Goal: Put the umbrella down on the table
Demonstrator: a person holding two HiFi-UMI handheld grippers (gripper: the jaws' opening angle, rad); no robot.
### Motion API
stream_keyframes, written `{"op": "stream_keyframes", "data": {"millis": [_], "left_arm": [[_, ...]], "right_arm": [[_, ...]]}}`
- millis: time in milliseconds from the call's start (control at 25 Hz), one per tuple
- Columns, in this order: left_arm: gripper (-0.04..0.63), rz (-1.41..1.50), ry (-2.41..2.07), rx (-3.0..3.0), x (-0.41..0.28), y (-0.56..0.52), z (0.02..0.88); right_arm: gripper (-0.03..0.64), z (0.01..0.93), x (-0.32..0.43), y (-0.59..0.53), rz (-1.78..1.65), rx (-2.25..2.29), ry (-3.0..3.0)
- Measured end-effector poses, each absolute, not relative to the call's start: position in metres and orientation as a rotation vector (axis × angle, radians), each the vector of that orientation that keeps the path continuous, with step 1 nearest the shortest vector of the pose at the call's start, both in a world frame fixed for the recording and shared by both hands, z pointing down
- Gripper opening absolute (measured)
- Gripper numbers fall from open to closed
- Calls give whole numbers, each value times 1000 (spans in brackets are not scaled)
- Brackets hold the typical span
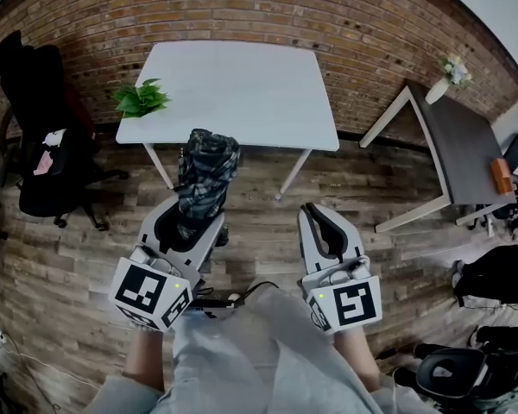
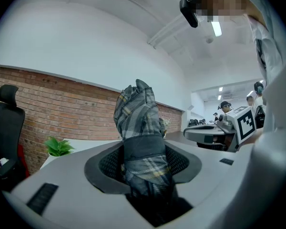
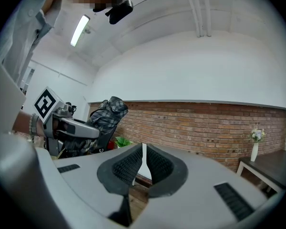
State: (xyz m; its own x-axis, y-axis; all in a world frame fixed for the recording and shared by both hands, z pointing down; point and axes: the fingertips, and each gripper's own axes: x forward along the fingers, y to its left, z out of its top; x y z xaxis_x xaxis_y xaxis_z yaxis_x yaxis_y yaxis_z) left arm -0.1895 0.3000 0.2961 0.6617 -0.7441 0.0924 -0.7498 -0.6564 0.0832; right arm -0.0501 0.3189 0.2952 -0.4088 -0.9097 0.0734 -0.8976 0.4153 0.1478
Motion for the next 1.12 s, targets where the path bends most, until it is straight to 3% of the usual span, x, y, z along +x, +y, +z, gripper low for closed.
{"op": "stream_keyframes", "data": {"millis": [600, 1120], "left_arm": [[233, 36, -1253, 2753, -179, 266, 302], [233, 19, -1313, 2722, -146, 156, 296]], "right_arm": [[57, 300, -35, 283, -167, 1610, -2510], [57, 300, -7, 159, -161, 1535, -2583]]}}
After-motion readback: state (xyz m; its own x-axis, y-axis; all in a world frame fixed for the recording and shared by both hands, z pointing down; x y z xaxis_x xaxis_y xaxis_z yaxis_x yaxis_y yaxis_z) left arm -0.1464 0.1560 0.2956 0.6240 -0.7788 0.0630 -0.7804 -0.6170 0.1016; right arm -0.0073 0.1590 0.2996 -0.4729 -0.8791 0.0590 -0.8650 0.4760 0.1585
